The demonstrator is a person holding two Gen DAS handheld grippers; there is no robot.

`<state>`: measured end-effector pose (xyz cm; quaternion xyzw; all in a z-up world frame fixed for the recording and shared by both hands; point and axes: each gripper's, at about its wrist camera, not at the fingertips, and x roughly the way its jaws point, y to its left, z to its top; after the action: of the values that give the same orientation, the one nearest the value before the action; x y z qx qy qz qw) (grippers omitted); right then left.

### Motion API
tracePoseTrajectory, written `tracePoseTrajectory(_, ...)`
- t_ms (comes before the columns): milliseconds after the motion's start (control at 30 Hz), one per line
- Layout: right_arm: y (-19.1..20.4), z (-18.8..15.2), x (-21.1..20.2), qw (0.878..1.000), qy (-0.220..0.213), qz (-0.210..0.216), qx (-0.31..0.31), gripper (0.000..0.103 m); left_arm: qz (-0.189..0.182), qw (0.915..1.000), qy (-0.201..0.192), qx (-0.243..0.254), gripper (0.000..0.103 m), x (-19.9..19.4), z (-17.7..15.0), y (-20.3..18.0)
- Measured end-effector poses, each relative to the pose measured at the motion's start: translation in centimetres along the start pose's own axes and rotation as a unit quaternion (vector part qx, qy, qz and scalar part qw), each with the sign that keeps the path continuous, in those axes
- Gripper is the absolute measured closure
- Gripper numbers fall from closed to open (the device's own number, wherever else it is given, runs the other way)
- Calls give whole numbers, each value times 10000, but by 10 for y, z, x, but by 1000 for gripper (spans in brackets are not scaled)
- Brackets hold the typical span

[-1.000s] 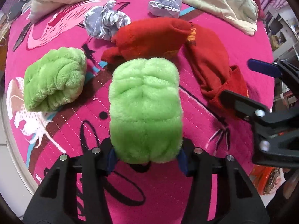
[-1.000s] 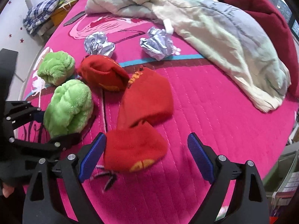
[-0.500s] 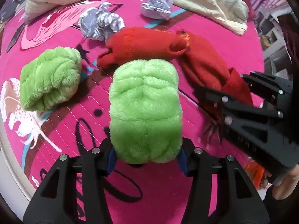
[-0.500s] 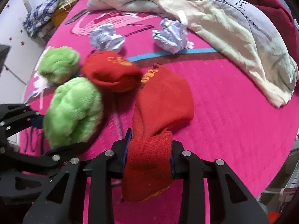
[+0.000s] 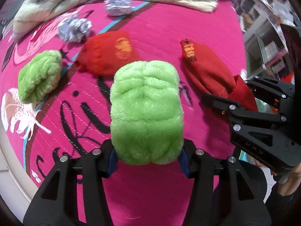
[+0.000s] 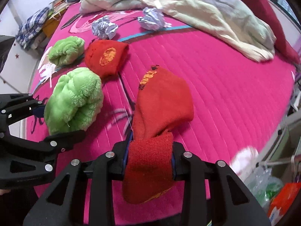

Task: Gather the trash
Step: 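Carry the green slipper and red sock over the bin and open both tools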

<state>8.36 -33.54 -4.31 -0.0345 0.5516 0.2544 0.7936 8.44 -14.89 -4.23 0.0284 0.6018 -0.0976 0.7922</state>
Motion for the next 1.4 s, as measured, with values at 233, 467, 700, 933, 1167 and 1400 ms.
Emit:
tracePoseTrajectory(233, -14, -36, -31, 9988, -214, -55, 448, 73, -64, 9980, -137, 616, 52, -10, -4, -44)
tracePoseTrajectory(467, -33, -80, -62, 9931, -420, -250, 1066, 73, -70, 9920, -148, 1250, 52, -9, -7, -87)
tracePoseTrajectory(700, -50, -120, -85, 9841, -549, -511, 1609, 73, -95, 9814, -143, 1913, 52, -9, -15, -128)
tracePoseTrajectory(933, -70, -163, -110, 9706, -695, -804, 2160, 73, -343, 9631, 28, 2669, 51, -1, -21, -181)
tracePoseTrajectory(1167, -91, -216, -129, 9503, -700, -1093, 2830, 73, -661, 9430, 369, 3242, 51, 23, -27, -232)
tracePoseTrajectory(1400, -106, -260, -135, 9320, -491, -1296, 3349, 73, -961, 9084, 1017, 3940, 44, 49, -45, -284)
